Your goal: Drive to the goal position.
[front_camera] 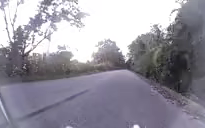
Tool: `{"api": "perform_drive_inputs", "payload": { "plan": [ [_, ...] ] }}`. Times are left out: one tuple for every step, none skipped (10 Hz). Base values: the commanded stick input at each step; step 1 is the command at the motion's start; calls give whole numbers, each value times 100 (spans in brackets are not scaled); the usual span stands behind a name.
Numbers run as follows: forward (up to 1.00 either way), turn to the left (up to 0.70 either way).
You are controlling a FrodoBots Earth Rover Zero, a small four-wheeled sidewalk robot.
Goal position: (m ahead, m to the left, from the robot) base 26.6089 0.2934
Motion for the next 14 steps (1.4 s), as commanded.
{"api": "perform_drive_inputs", "payload": {
  "plan": [
    [70,0],
    [70,0],
    [70,0],
    [70,0],
    [70,0],
    [70,0],
    [70,0],
    [70,0],
    [70,0],
    [70,0],
    [70,0],
    [70,0],
    [70,0],
    [70,0]
  ]
}}
